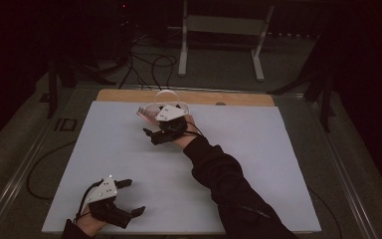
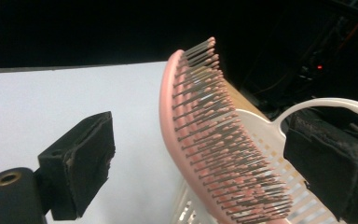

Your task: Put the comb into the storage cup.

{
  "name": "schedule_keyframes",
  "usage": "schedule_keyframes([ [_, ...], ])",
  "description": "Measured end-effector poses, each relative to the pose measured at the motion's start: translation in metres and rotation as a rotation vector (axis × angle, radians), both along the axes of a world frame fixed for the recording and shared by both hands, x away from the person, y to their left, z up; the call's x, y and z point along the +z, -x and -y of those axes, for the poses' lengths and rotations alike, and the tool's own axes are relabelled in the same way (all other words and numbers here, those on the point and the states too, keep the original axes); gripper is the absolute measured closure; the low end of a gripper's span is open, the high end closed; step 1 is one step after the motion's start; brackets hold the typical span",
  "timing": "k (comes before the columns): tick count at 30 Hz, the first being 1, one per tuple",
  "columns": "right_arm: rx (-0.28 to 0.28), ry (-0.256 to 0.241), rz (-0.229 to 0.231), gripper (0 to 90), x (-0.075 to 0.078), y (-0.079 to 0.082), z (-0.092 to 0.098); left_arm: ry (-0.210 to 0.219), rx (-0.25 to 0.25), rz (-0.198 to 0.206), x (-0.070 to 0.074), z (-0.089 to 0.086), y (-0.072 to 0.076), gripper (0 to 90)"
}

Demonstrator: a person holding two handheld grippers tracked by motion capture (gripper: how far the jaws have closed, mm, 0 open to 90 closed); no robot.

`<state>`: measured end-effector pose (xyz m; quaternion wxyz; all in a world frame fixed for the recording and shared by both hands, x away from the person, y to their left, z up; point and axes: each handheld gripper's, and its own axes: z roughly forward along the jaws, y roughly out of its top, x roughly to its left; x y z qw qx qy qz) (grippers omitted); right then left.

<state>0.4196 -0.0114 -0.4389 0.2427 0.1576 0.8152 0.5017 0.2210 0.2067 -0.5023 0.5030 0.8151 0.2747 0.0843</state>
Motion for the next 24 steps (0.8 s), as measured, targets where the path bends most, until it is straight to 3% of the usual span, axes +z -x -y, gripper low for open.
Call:
schedule_keyframes([
  [7, 0.030, -0.002, -0.066, 9.0, 0.002, 0.000, 0.006, -0.003, 0.007, 0.010, 0.000, 0.000, -0.001, 0.1],
  [17, 0.058, 0.000, -0.127, 9.7, 0.006, 0.001, 0.012, -0.003, 0.012, 0.010, 0.000, 0.001, -0.002, 0.1],
  [24, 0.061, -0.034, -0.159, 9.6, 0.011, 0.001, 0.019, 0.003, 0.011, 0.008, 0.001, 0.002, -0.003, 0.1],
])
